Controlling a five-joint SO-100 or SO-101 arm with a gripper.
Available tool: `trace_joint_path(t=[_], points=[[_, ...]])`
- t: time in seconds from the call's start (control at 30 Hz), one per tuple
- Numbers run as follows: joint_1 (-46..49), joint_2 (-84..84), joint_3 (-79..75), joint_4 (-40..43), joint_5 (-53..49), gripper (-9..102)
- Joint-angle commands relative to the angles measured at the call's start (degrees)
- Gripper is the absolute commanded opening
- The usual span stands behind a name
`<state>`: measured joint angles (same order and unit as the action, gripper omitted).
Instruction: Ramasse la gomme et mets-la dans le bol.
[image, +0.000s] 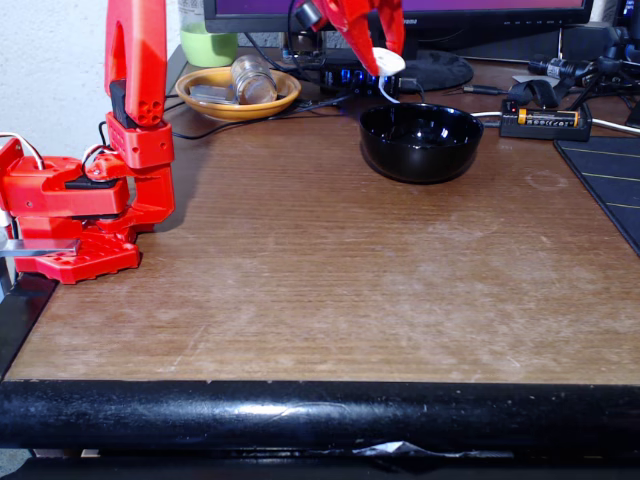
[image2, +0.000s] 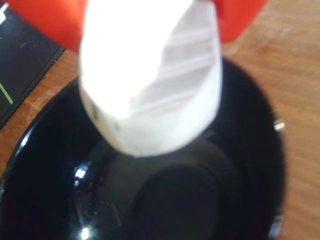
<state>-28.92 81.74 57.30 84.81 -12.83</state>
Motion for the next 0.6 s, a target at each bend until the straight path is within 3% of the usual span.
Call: trace_joint_path(t=[0.0, 0.57], points=[[0.5, -1.5, -8.6, -0.2, 0.4, -5], [5.4, -17.1, -23.1, 1.3, -2.1, -5]])
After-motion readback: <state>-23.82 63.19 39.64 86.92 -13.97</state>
